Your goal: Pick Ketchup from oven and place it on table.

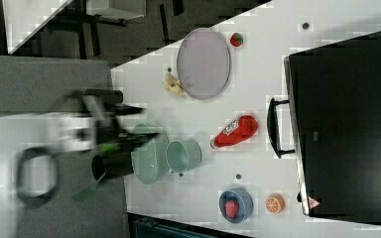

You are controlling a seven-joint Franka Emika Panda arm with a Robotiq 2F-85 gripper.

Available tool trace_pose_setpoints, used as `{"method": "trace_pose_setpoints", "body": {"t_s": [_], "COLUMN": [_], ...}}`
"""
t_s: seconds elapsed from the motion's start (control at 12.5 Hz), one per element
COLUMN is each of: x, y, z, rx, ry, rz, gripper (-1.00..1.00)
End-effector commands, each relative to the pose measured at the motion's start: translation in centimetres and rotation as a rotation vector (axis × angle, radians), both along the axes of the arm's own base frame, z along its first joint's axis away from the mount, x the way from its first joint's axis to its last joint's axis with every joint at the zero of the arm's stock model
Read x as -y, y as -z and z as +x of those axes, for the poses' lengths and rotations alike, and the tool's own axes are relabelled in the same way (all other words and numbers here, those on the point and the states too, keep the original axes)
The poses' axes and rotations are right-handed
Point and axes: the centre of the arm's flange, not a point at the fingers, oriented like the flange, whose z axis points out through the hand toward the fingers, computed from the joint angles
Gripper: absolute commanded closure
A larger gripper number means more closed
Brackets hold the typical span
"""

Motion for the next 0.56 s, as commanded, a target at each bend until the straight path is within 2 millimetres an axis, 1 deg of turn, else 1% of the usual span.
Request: {"method": "trace_pose_setpoints", "body": {"t_s": [0.08, 0.16, 0.24, 0.4, 0.56], "x": [0.4, 0.5, 0.6, 0.9, 0.9], "y": [-7.9, -9.6, -10.8, -11.8, -12.0], "z": [-1.8, -2.5, -3.1, -3.8, -3.8], "rx": [0.001, -0.036, -0.071, -0.104, -0.099], "ry": [0.048, 0.046, 0.045, 0.048, 0.049], "rz": [0.027, 0.025, 0.024, 0.024, 0.024], "gripper": [-1.0, -1.0, -1.0, -1.0, -1.0]}}
